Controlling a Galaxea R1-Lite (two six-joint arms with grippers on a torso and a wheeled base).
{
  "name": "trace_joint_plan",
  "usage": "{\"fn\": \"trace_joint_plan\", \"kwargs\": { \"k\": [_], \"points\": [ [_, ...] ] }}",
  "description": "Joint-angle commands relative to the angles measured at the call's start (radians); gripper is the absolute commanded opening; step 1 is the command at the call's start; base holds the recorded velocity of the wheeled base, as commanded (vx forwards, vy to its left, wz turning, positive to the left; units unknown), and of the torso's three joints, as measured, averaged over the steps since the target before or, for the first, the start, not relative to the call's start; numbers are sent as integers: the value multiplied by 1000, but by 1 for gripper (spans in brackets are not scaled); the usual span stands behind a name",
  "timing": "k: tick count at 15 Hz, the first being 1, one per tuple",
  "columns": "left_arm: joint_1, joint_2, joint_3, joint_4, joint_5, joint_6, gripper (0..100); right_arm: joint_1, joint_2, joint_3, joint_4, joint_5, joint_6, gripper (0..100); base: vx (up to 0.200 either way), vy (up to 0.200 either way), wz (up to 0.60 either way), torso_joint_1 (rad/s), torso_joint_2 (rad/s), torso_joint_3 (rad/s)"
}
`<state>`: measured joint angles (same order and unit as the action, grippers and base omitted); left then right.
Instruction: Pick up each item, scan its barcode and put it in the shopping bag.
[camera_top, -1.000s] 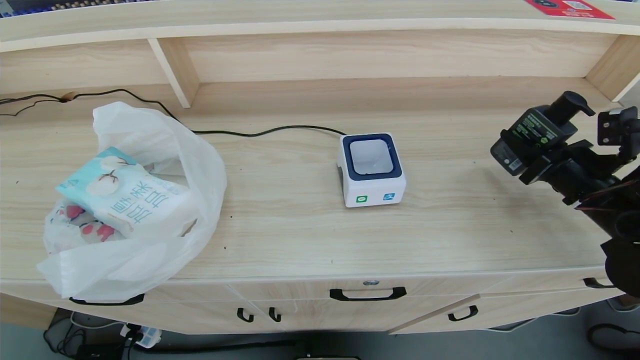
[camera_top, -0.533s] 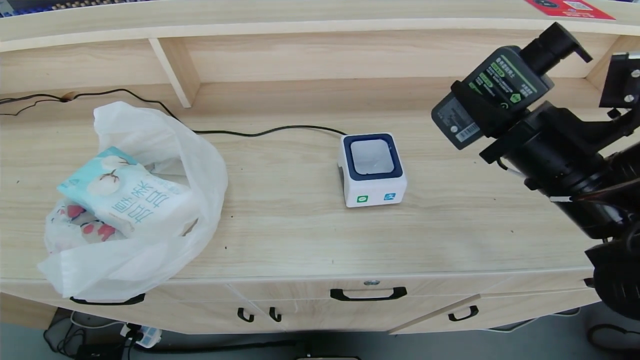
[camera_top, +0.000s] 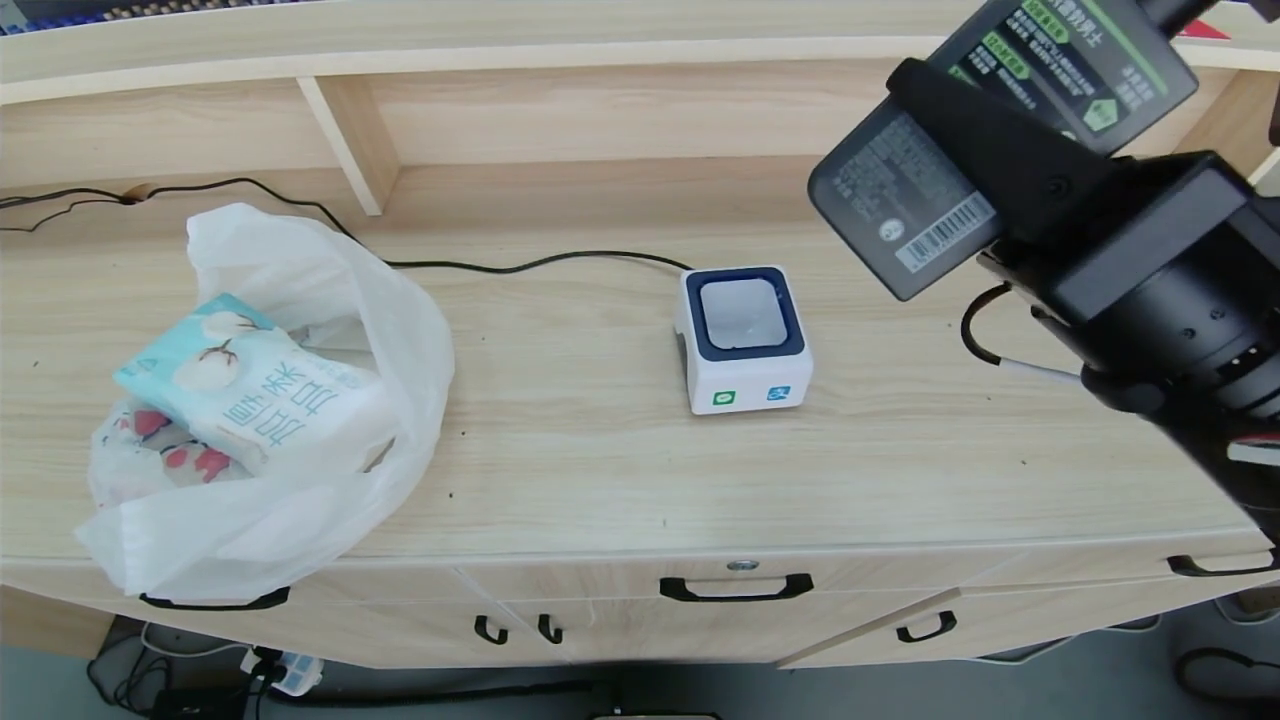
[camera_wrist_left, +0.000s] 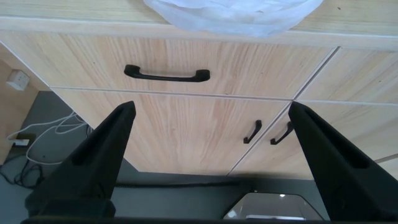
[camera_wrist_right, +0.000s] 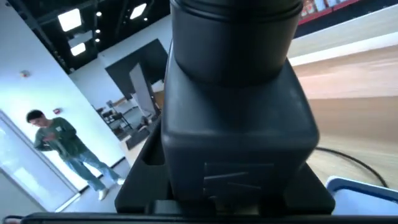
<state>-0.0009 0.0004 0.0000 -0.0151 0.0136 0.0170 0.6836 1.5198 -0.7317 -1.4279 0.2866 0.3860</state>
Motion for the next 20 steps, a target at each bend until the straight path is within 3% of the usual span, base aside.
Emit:
{"fn": "trace_joint_plan", "kwargs": {
  "k": [1, 8, 16, 17, 18, 20],
  "points": [
    [-1, 0, 0, 0, 0, 0, 100, 83, -61, 25, 1, 2, 39, 0, 0, 0, 0, 0, 0, 0],
    [-1, 0, 0, 0, 0, 1, 100, 274, -145, 75, 98, 0, 76, 0, 0, 0, 0, 0, 0, 0],
    [-1, 0, 0, 0, 0, 0, 100, 350, -138, 84, 162, -35, 47, 0, 0, 0, 0, 0, 0, 0],
    [-1, 0, 0, 0, 0, 0, 100, 333, -125, 80, 181, -49, 7, 0, 0, 0, 0, 0, 0, 0],
    [-1, 0, 0, 0, 0, 0, 100, 248, -105, 77, 214, -53, -68, 0, 0, 0, 0, 0, 0, 0],
    [-1, 0, 0, 0, 0, 0, 100, -4, -18, 81, 239, -76, -346, 0, 0, 0, 0, 0, 0, 0]
  ]
}}
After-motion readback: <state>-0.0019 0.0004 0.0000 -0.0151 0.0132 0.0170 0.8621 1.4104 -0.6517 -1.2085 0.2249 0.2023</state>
